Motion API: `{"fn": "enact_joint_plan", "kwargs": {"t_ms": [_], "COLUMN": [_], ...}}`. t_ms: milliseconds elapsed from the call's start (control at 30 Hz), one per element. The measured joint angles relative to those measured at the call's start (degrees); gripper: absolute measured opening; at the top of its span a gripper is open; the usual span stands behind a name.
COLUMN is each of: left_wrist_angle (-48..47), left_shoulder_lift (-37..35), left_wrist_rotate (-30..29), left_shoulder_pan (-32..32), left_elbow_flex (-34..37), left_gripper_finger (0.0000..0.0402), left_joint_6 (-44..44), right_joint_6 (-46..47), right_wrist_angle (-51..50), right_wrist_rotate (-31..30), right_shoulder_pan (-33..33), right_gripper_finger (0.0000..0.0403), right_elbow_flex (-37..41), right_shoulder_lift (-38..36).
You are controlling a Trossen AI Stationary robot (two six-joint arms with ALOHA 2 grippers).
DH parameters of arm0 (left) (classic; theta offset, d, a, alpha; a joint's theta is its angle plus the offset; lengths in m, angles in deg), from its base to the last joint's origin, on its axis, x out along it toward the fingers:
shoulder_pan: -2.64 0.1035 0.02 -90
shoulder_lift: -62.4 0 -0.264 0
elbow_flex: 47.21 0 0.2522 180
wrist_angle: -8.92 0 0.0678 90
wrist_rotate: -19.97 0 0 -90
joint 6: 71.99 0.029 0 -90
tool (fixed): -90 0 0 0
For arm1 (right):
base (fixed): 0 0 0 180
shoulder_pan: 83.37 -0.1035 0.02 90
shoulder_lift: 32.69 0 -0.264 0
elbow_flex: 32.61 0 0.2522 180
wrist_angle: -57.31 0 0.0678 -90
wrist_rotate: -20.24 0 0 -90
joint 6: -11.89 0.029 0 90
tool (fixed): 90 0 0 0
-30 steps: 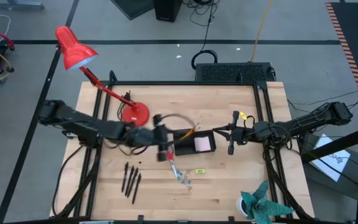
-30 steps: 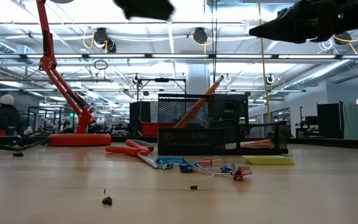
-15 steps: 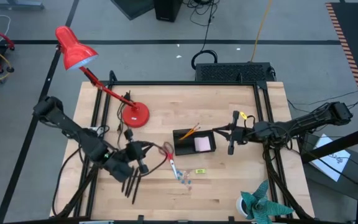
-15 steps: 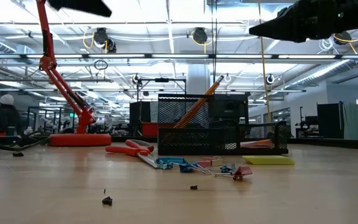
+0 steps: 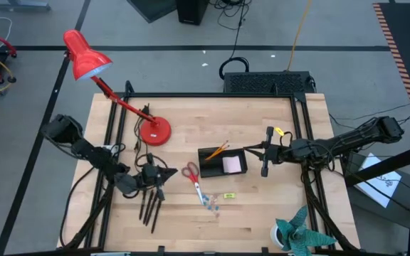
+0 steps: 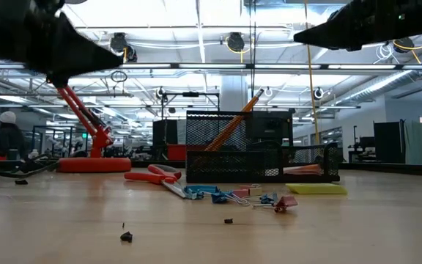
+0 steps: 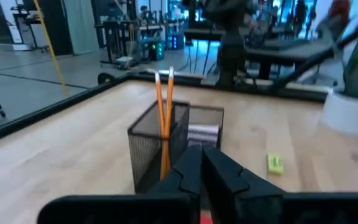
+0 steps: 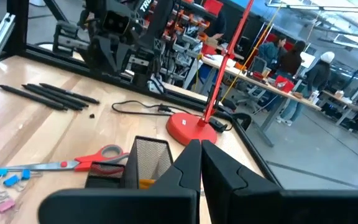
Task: Pick and place office supplies into organizer
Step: Put the yellow eraser into the black desk organizer
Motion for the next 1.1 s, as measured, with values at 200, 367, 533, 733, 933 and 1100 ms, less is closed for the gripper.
{"fn": "enact_joint_plan", "kwargs": {"t_ms": [200,367,533,733,933,1100], "left_wrist_angle": [-0.04,-0.29,-0.29,-0.3,-0.36,-0.55], "left_shoulder_lift": [3.4,3.7,3.7,3.68,3.68,3.66], "left_wrist_rotate": [1.42,3.73,3.51,3.69,3.73,4.9], "left_shoulder_pan": [0.0,0.34,1.84,3.67,4.2,4.15], "left_elbow_flex": [0.03,0.03,0.03,0.03,0.03,0.03], "left_gripper_finger": [0.0016,0.0005,0.0031,0.0058,0.0066,0.0067], "left_joint_6": [-0.4,2.23,2.35,1.2,-0.04,-1.08], "right_joint_6": [0.36,0.48,0.29,5.84,12.32,17.45], "right_wrist_angle": [-1.43,-2.95,-12.3,-35.63,-34.74,-23.48], "right_wrist_rotate": [0.02,0.22,-0.09,7.04,14.71,14.76], "right_shoulder_pan": [0.0,0.0,-0.74,-1.99,-4.69,-6.99], "right_gripper_finger": [0.0004,0.0007,0.0057,0.0141,0.0168,0.0166], "right_elbow_flex": [0.0,-0.22,-8.39,-21.85,-20.82,-18.26], "right_shoulder_lift": [0.02,2.75,7.24,14.89,23.01,28.38]}}
